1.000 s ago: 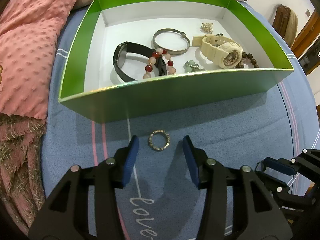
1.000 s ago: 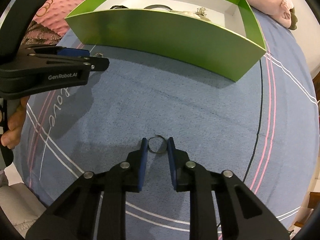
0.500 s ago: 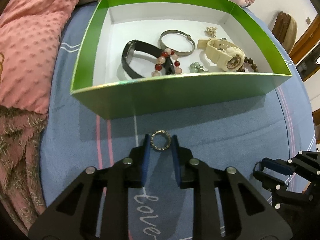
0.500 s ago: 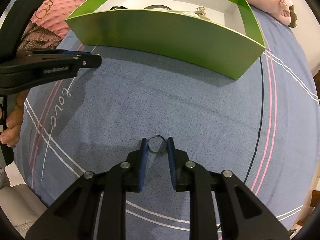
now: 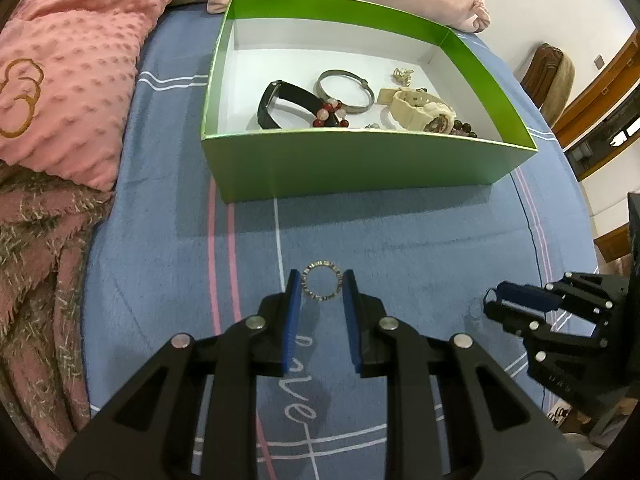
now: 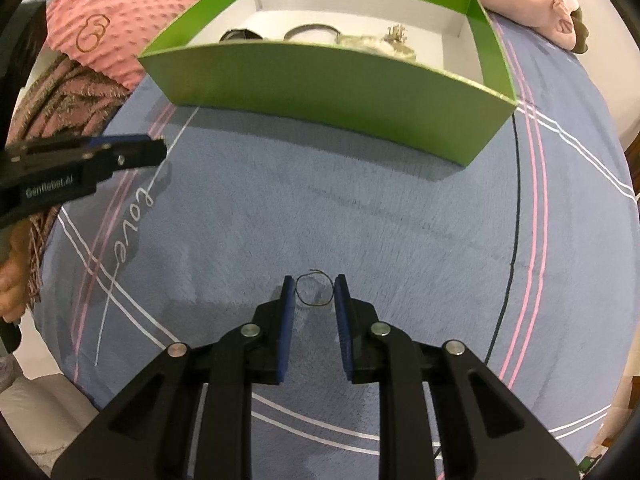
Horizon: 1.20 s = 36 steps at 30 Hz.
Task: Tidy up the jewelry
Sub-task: 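Grasp the silver ring with the left gripper while the right grasps the small black ring, then lift both rings and carry them over the green box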
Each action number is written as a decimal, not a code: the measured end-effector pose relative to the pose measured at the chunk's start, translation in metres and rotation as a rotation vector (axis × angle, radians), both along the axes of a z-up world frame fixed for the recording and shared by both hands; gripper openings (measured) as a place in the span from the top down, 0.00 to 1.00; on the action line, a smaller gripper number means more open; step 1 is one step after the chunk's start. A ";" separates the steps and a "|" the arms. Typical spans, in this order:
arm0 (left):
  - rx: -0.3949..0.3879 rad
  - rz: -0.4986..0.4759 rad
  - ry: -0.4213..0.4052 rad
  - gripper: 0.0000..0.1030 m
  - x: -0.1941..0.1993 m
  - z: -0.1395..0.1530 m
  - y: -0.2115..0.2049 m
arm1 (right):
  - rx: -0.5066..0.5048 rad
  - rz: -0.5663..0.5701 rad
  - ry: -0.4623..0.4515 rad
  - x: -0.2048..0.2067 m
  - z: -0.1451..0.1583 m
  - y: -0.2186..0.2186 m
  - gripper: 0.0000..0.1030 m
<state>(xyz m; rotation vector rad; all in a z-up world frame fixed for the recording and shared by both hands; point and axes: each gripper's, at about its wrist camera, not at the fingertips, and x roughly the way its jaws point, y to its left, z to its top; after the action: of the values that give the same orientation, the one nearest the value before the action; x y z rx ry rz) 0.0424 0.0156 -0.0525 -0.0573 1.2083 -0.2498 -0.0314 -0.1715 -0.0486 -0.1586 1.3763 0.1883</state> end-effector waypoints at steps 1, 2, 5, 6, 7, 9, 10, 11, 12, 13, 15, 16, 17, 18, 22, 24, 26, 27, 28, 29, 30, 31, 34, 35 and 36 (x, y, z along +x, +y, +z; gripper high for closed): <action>0.001 -0.001 0.000 0.79 -0.001 0.001 0.001 | -0.002 -0.001 -0.002 0.000 0.002 -0.002 0.80; 0.000 -0.002 0.001 0.79 -0.003 0.002 0.001 | -0.003 -0.004 -0.003 0.000 0.003 -0.004 0.80; 0.002 -0.012 0.003 0.79 -0.001 0.002 -0.009 | -0.002 -0.016 -0.005 -0.002 0.008 -0.009 0.80; 0.003 -0.016 0.004 0.79 0.000 0.001 -0.013 | 0.000 -0.019 -0.005 -0.002 0.009 -0.011 0.80; 0.003 -0.020 0.006 0.79 0.000 0.000 -0.015 | -0.003 -0.020 -0.002 -0.002 0.009 -0.012 0.80; 0.008 -0.026 0.011 0.79 -0.001 -0.002 -0.018 | -0.010 -0.023 0.004 -0.004 0.006 -0.012 0.80; 0.009 -0.028 0.011 0.79 -0.001 -0.003 -0.020 | -0.006 -0.025 0.006 -0.004 0.007 -0.013 0.80; 0.008 -0.033 0.011 0.79 -0.001 -0.003 -0.022 | -0.002 -0.026 0.005 -0.004 0.007 -0.012 0.80; 0.009 -0.035 0.010 0.79 -0.001 -0.003 -0.023 | 0.000 -0.026 0.003 -0.003 0.004 -0.009 0.80; 0.011 -0.038 0.011 0.79 0.000 -0.003 -0.024 | 0.001 -0.024 0.003 -0.003 0.006 -0.009 0.80; 0.014 -0.041 0.011 0.79 0.000 -0.004 -0.027 | -0.004 -0.022 0.007 -0.001 0.003 -0.008 0.80; 0.013 -0.043 0.011 0.79 0.000 -0.004 -0.027 | -0.001 -0.024 0.008 -0.001 0.004 -0.008 0.80; 0.013 -0.045 0.011 0.79 0.000 -0.004 -0.028 | 0.001 -0.025 0.007 -0.002 0.004 -0.008 0.80; 0.014 -0.045 0.011 0.79 0.000 -0.004 -0.030 | 0.003 -0.026 0.005 -0.002 0.004 -0.008 0.80; 0.017 -0.049 0.008 0.79 -0.001 -0.003 -0.032 | 0.001 -0.027 0.010 -0.002 0.003 -0.009 0.80; 0.020 -0.050 0.009 0.79 -0.001 -0.004 -0.034 | 0.005 -0.026 0.012 -0.001 0.003 -0.009 0.80; 0.021 -0.050 0.011 0.79 -0.001 -0.005 -0.034 | 0.004 -0.023 0.017 -0.001 0.001 -0.008 0.80; 0.021 -0.050 0.011 0.79 -0.001 -0.005 -0.034 | 0.004 -0.022 0.018 -0.001 0.000 -0.008 0.80; 0.022 -0.051 0.009 0.79 -0.001 -0.004 -0.035 | 0.006 -0.020 0.018 0.000 0.000 -0.008 0.80; 0.025 -0.051 0.007 0.79 -0.001 -0.004 -0.035 | 0.007 -0.019 0.017 0.000 0.000 -0.008 0.80; 0.027 -0.052 0.005 0.79 -0.001 -0.004 -0.035 | 0.008 -0.017 0.015 0.000 0.001 -0.008 0.80; 0.031 -0.054 0.003 0.79 -0.001 -0.003 -0.035 | 0.009 -0.016 0.014 0.001 0.001 -0.008 0.80; 0.040 -0.056 -0.003 0.79 -0.001 -0.002 -0.036 | 0.009 -0.015 0.014 0.001 0.000 -0.009 0.80; 0.044 -0.056 -0.005 0.79 -0.001 -0.002 -0.037 | 0.009 -0.015 0.015 0.000 0.000 -0.009 0.80; 0.046 -0.057 -0.007 0.79 -0.002 -0.001 -0.037 | 0.010 -0.013 0.015 0.001 0.000 -0.009 0.80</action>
<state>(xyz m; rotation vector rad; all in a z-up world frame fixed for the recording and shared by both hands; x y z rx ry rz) 0.0403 -0.0216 -0.0539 0.0182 1.2096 -0.2711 -0.0308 -0.1808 -0.0487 -0.1400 1.3914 0.1854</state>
